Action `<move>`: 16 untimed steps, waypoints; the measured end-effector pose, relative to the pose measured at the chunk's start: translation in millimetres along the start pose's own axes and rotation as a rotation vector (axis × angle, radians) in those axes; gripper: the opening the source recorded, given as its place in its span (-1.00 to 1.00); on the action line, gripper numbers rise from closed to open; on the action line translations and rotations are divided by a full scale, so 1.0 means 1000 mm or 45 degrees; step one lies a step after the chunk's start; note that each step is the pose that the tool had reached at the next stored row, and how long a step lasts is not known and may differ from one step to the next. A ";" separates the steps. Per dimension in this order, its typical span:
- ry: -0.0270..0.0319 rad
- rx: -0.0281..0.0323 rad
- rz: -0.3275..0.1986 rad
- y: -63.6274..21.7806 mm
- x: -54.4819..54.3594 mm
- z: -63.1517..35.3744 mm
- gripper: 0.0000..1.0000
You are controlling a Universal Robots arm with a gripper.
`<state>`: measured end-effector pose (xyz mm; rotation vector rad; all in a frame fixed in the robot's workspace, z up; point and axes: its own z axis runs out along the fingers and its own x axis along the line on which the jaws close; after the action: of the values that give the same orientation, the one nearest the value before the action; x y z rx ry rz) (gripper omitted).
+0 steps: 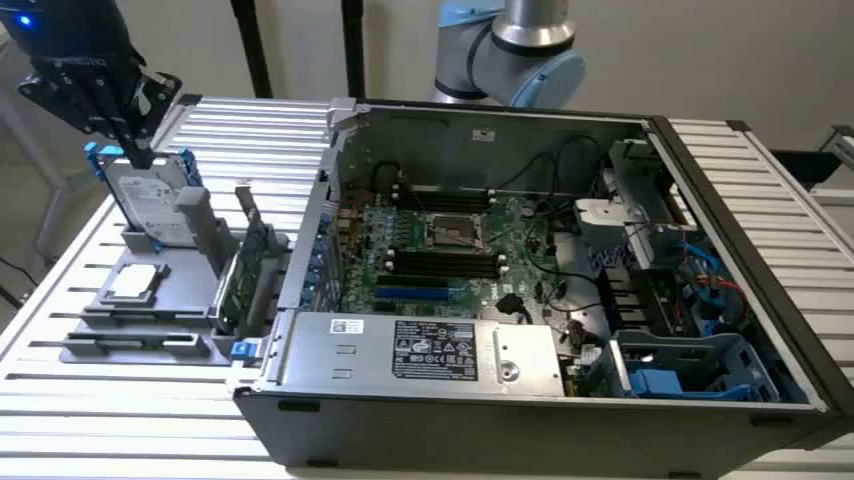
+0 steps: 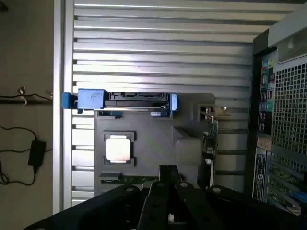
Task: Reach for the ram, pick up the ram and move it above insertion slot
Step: 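Reach for the ram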
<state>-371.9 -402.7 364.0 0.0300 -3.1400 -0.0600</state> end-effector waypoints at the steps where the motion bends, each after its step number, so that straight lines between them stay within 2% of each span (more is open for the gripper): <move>1: 0.0000 0.0000 0.000 0.0000 0.000 0.0000 -0.79; 16: 0.0003 0.0002 0.000 -0.0014 0.000 -0.0002 -0.79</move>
<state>-372.0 -404.1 364.1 0.0297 -3.1398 -0.0598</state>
